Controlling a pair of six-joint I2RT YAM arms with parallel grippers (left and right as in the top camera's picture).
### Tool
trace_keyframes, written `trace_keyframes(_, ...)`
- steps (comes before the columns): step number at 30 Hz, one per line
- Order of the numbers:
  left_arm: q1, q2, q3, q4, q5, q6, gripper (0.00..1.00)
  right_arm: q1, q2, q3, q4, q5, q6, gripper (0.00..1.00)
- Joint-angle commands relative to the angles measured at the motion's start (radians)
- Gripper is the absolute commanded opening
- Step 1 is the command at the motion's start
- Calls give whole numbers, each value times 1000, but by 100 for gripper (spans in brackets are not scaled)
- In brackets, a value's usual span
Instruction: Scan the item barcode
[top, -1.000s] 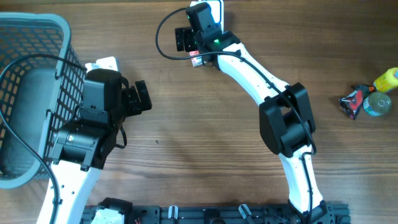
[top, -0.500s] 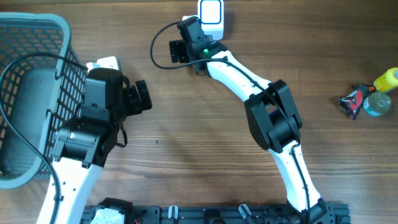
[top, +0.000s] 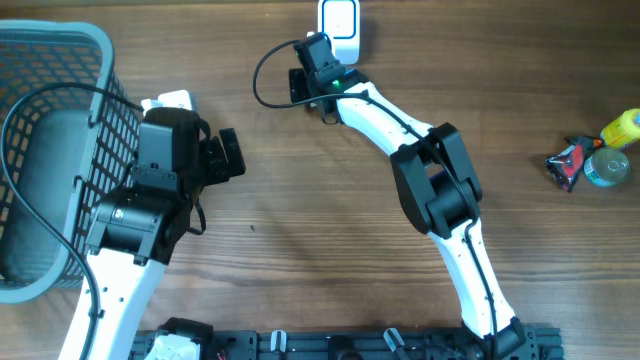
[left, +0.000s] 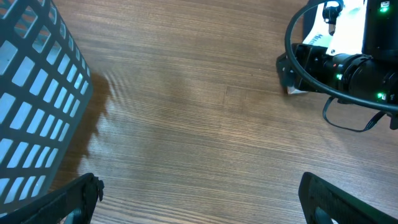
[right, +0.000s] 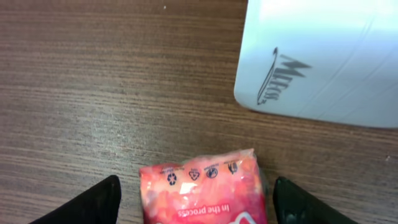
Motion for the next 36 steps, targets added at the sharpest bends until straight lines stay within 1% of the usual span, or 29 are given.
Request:
trace_keyframes(1,8,6,-5,3,-17,-10,100,-4,11,4,6,42,10,65)
trace_keyframes(2,8,6,-5,3,-16,-10,100,-4,11,4,5,49,15,61)
trace_keyframes(4,8,6,-5,3,-16,-10,100,-4,11,4,6,56,19,57)
trace_keyframes(6,8,6,-5,3,-16,-10,100,-4,11,4,6,69,19,50)
trace_keyframes(12,8,6,-5,3,-16,-10,100,-5,11,4,2,72,18,40)
trace_keyframes(15,8,6,-5,2,-16,-10,100,-5,11,4,-41,71,17,34)
trace_keyframes(16,8,6,-5,3,-16,-10,100,-5,11,4,-71,71,11,34)
trace_keyframes(19,8,6,-5,3,-16,-10,100,-6,11,4,-242,72,-84,35)
trace_keyframes(24,8,6,-5,3,-16,-10,100,-8,11,4,-443,128,-125,34)
trace_keyframes(26,8,6,-5,3,-16,-10,100,-8,11,4,-529,122,-189,35)
trace_keyframes(29,8,6,-5,3,-16,-10,100,-8,11,4,-705,122,-275,36)
trace_keyframes(31,8,6,-5,3,-16,-10,100,-8,11,4,-798,122,-329,40)
trace_keyframes(32,8,6,-5,3,-16,-10,100,-8,11,4,-827,122,-361,64)
trace_keyframes(33,8,6,-5,3,-16,-10,100,-8,11,4,-847,122,-383,100)
trace_keyframes(34,8,6,-5,3,-16,-10,100,-8,11,4,-858,122,-406,100)
trace_keyframes(36,8,6,-5,3,-16,-10,100,-8,11,4,-863,120,-404,100)
